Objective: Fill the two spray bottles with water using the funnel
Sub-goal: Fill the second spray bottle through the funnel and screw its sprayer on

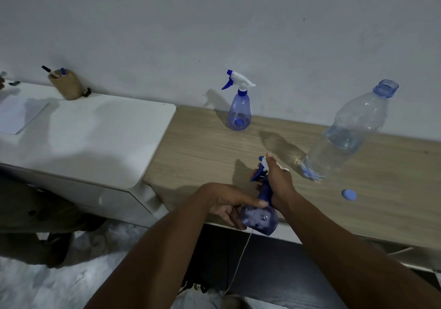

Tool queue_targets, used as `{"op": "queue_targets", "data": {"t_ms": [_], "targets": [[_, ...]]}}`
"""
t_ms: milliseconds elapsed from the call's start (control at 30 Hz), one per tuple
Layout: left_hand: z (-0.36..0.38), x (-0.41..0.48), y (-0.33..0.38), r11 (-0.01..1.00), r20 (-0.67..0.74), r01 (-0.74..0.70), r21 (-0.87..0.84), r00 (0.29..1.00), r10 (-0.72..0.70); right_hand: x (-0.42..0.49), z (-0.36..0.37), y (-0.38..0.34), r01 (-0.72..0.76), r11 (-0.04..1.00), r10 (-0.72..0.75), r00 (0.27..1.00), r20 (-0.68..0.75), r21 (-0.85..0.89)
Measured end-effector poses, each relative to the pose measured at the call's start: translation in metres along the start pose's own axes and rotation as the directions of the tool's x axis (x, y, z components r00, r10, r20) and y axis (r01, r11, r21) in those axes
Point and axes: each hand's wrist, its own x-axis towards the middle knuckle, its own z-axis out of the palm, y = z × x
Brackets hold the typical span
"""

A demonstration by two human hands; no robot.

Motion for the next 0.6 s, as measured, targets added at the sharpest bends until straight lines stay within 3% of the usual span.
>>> {"op": "queue_targets", "data": {"t_ms": [200,333,600], "targets": [[0.032,0.009,-0.025,0.886,-0.186,-0.251,-0.389,0.964,0.192,0.003,0.0,-0.009,-0.044,0.991,0.044,0.999,0.003,0.127],[0.034,0.007,-0.023,0.889,-0.236,-0.311,-0.336,0.942,0.24,0.004,0.005,-0.01,-0.051,0.994,0.045,0.997,0.061,0.098],[0.01,-0.001,-0.024,0.916,-0.159,-0.265,-0.301,0.961,0.226,0.004,0.012,-0.005,-0.028,0.999,0.029,0.997,0.07,-0.02]]}}
